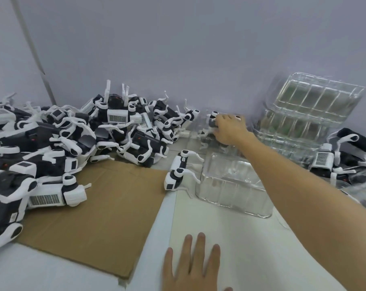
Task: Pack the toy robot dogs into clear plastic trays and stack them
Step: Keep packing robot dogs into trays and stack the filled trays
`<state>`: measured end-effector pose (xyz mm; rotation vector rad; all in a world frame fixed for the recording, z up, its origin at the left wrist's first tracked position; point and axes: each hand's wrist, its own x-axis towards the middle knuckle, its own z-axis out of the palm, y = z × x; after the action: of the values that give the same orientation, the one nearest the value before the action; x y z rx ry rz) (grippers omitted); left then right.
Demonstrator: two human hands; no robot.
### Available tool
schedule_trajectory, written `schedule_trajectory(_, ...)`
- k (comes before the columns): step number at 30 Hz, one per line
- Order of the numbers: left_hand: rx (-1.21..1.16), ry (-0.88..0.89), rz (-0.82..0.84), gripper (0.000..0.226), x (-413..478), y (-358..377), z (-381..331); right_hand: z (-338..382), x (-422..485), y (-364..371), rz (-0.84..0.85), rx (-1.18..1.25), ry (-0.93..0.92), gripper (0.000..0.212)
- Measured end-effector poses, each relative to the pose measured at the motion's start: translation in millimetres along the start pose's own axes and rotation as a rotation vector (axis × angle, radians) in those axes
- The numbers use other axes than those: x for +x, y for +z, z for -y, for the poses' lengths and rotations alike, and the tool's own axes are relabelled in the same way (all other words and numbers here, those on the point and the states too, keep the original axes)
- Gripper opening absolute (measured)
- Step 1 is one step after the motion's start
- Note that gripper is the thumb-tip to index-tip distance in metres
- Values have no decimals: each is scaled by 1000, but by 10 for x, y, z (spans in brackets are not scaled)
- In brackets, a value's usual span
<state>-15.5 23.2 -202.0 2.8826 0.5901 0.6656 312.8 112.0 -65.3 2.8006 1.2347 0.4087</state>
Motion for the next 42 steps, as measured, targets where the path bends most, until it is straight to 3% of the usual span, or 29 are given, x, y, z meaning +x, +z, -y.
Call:
schedule_trajectory(4, 6, -35, 29, 54, -15, -40, -16, -67, -62, -78, 36, 133, -29, 43)
schedule_trajectory(7, -16, -35, 173, 52, -35, -114, -30, -12, -292, -223, -178, 341, -55, 44)
schedule_trajectory(9, 9, -33, 243, 54, -55, -127, -57, 5, -566, -337, -318, 542, -101, 30)
schedule_trajectory(11, 37, -53, 270, 59, -67, -130, -64, -21, -896, -402, -314, 661, -159, 11)
schedule_trajectory(15, 14, -69, 304, 61, -101, -187, -87, -151, -1525, -348, 71, 431, -203, 29)
schedule_trajectory(17, 6, -64, 332, 60, -130, -244, -108, -201, -1722, -225, 182, 286, -190, 36)
schedule_trajectory(24, -34, -81, 346, 57, -140, -288, -76, -118, -2110, -118, -35, 367, -184, 20)
schedule_trajectory(29, -183, -105, 310, 49, -204, -313, -64, -149, -2584, -419, -179, 725, -109, 14)
schedule_trajectory(31, -256, -117, 236, 35, -223, -372, -78, -156, -2849, -464, -222, 917, -83, 8)
schedule_trajectory(33, -511, -147, 105, 14, -209, -478, -140, -166, -3136, -504, -263, 1119, -49, 2)
schedule_trajectory(35, -818, -199, 34, 19, -179, -613, -231, -141, -3354, -502, -299, 1333, -19, 5)
schedule_trajectory(38, -958, -164, -120, 20, -85, -789, -382, -68, -3541, -419, -372, 1541, 46, 7)
schedule_trajectory(40, -1113, -131, -136, 14, -24, -877, -489, -28, -3613, -372, -436, 1586, 64, 8)
schedule_trajectory(42, -1193, -89, -92, 19, 9, -898, -559, -19, -3658, -354, -464, 1622, 66, 22)
